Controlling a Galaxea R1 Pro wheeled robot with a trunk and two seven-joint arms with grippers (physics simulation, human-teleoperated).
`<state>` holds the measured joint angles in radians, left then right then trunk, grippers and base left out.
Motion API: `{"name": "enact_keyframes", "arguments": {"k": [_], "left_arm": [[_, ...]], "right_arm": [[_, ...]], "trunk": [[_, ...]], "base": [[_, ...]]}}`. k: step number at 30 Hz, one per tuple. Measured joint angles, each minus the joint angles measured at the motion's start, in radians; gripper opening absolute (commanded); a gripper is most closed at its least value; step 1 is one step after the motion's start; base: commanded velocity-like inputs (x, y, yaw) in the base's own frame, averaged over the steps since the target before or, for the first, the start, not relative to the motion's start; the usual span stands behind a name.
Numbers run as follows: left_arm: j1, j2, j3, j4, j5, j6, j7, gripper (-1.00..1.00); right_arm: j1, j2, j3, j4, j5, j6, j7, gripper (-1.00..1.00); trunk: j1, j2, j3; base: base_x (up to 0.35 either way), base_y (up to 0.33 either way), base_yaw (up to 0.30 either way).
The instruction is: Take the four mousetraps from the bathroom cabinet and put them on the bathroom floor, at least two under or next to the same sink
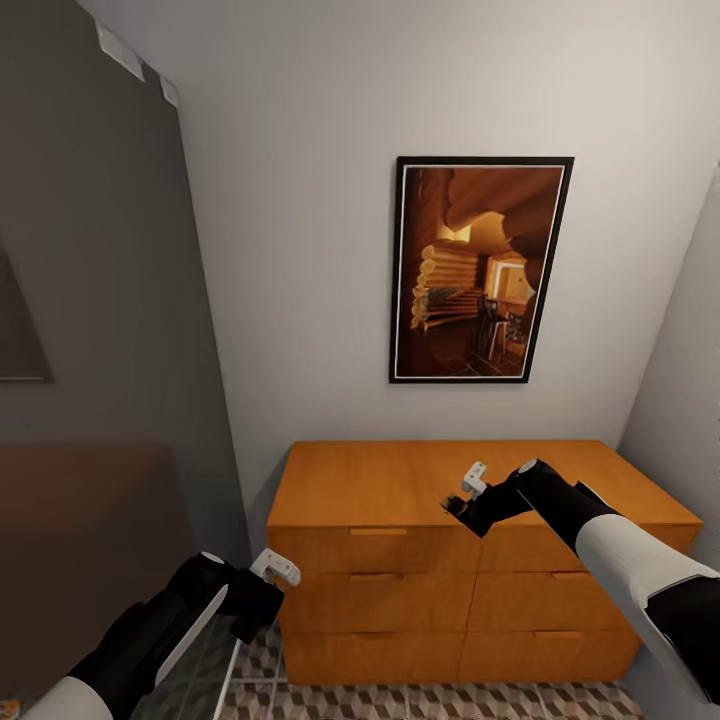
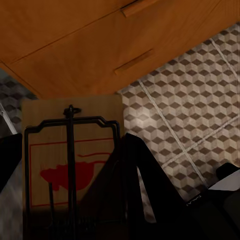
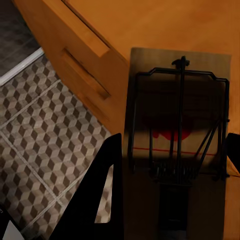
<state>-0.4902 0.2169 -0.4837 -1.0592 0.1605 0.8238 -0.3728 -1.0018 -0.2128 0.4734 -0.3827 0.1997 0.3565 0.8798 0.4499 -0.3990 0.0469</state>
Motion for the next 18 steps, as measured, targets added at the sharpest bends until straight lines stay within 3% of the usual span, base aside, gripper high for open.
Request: {"name": "enact_keyframes", "arguments": {"k": [18], "left_arm": [[0.000, 0.000, -0.001, 0.000, 0.000, 0.000, 0.000, -1.00]], "right_arm": [[0.000, 0.001, 0.000, 0.000, 0.000, 0.000, 0.000, -1.00]], "trunk": [[0.000, 0.000, 0.000]], "base": [[-0.321, 0.000, 0.000]]}}
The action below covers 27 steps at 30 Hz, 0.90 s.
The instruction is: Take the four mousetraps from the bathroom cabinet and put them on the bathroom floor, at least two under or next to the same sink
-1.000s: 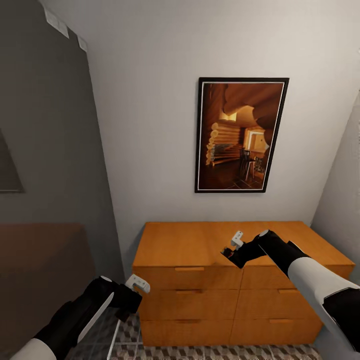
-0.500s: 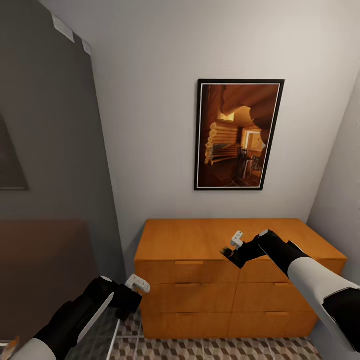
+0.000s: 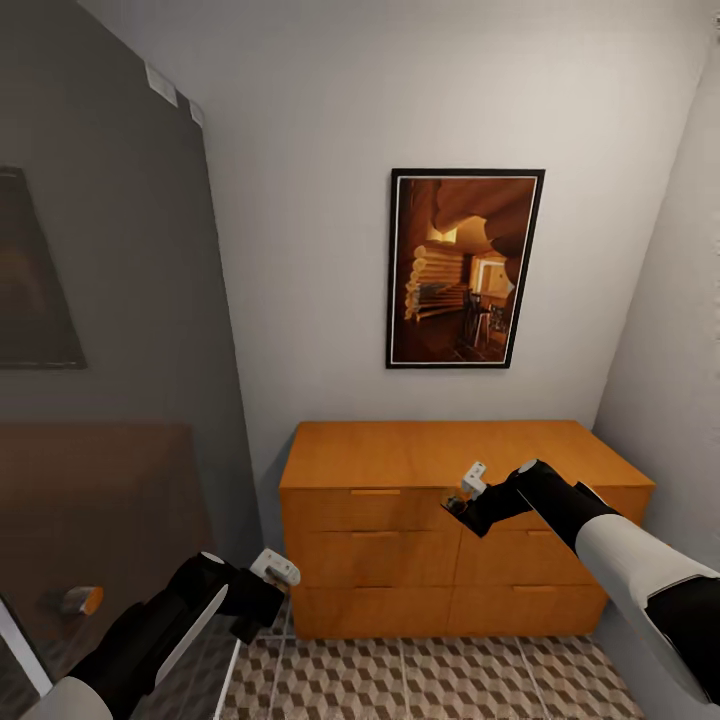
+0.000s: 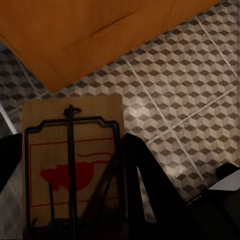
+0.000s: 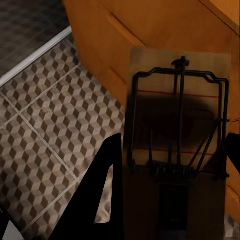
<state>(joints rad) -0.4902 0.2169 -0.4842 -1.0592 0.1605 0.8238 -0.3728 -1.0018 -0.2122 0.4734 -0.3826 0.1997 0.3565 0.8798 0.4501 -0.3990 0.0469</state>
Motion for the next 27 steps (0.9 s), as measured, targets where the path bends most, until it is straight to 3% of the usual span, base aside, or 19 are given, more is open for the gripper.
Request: {"name": "enact_keyframes", "arguments": {"k": [11, 27], "left_arm": [[0.000, 0.000, -0.001, 0.000, 0.000, 0.000, -0.001, -1.00], [0.000, 0.000, -0.003, 0.000, 0.000, 0.000, 0.000, -1.00]], "right_arm": [[0.000, 0.000, 0.000, 0.000, 0.000, 0.000, 0.000, -1.00], [0.000, -0.001, 0.000, 0.000, 0.000, 0.000, 0.000, -1.00]], "trunk": [[0.000, 0.000, 0.000], [0.000, 0.000, 0.000]], "base": [[-0.084, 0.000, 0.000], [-0.321, 0.000, 0.000]]}}
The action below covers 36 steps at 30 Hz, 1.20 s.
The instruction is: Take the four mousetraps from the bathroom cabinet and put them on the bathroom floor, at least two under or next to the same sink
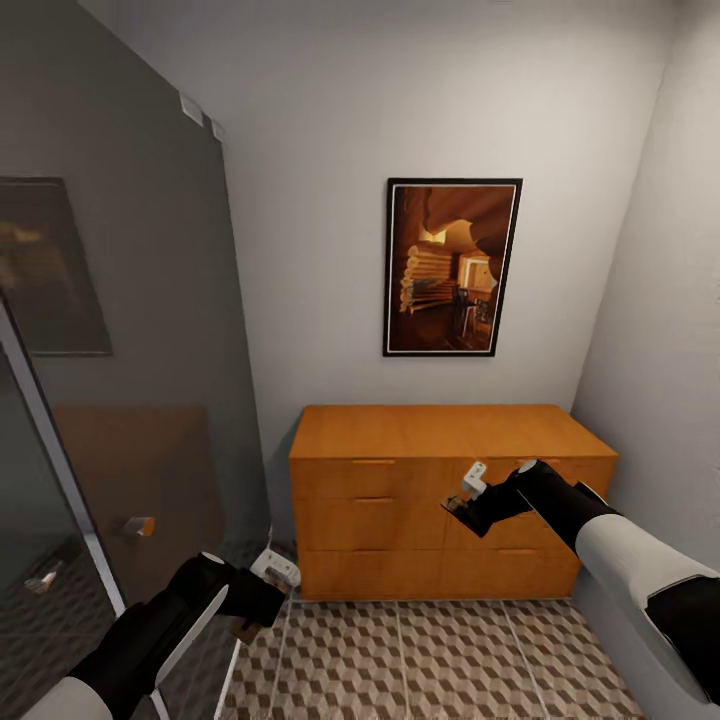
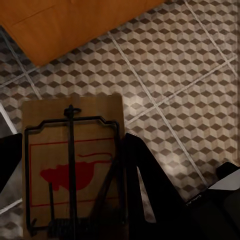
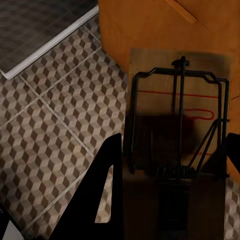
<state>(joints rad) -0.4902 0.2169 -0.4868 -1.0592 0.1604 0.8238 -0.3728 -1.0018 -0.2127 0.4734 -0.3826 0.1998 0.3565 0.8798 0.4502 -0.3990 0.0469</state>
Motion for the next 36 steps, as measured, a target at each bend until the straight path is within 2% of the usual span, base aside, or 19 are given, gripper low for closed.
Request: {"name": "enact_keyframes", "arguments": {"k": [19, 30, 36], "left_arm": [[0.000, -0.014, 0.000, 0.000, -0.001, 0.000, 0.000, -1.00], [0.000, -0.014, 0.000, 0.000, 0.000, 0.000, -0.001, -1.00], [0.000, -0.014, 0.000, 0.000, 0.000, 0.000, -0.002, -1.00]], "right_arm": [[0.000, 0.000, 0.000, 0.000, 0.000, 0.000, 0.000, -1.00], [0.000, 0.000, 0.000, 0.000, 0.000, 0.000, 0.000, -1.00], [0.000, 0.001, 0.000, 0.000, 0.000, 0.000, 0.000, -1.00]], "trunk": [[0.000, 0.000, 0.000], [-0.001, 0.000, 0.000], [0.000, 0.000, 0.000]], "base": [[-0.331, 0.000, 0.000], [-0.032, 0.000, 0.000], [-0.261, 0.000, 0.000]]}}
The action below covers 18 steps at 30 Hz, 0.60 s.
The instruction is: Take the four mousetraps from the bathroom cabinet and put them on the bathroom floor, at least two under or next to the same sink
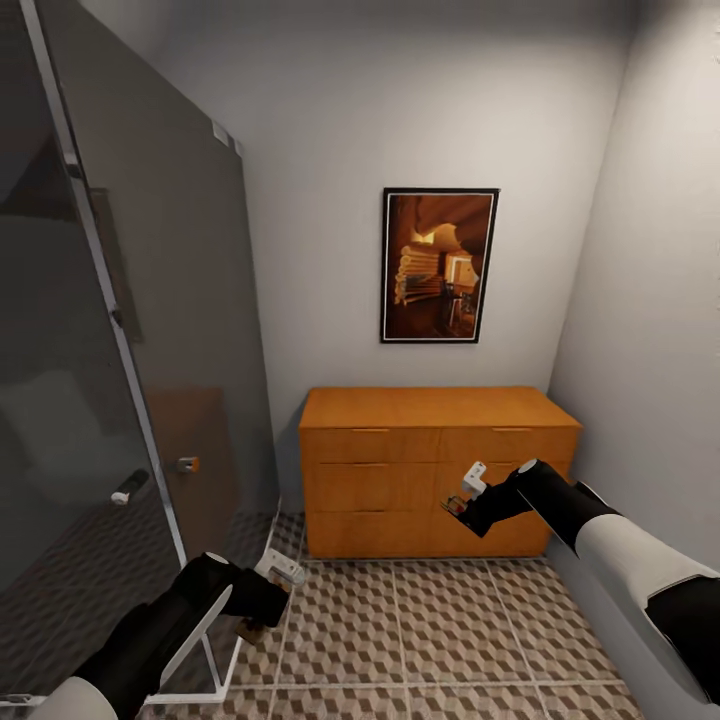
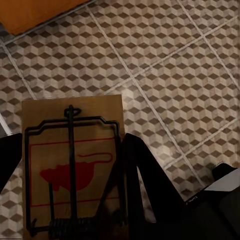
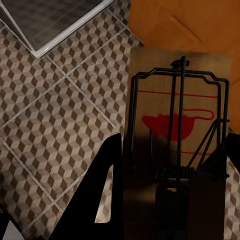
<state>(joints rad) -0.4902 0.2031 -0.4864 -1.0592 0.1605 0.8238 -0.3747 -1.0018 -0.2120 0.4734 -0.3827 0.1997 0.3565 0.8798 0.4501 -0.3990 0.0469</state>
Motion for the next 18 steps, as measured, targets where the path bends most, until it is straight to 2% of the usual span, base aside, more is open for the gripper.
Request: {"name": "enact_keyframes", "arguments": {"k": [11, 18], "left_arm": [[0.000, 0.000, 0.000, 0.000, 0.000, 0.000, 0.000, -1.00], [0.000, 0.001, 0.000, 0.000, 0.002, -0.003, -0.001, -1.00]], "right_arm": [[0.000, -0.001, 0.000, 0.000, 0.000, 0.000, 0.000, -1.00], [0.000, -0.001, 0.000, 0.000, 0.000, -0.001, 0.000, -1.00]], "trunk": [[0.000, 0.000, 0.000], [0.000, 0.000, 0.000]], "base": [[-0.329, 0.000, 0.000], [-0.096, 0.000, 0.000]]}}
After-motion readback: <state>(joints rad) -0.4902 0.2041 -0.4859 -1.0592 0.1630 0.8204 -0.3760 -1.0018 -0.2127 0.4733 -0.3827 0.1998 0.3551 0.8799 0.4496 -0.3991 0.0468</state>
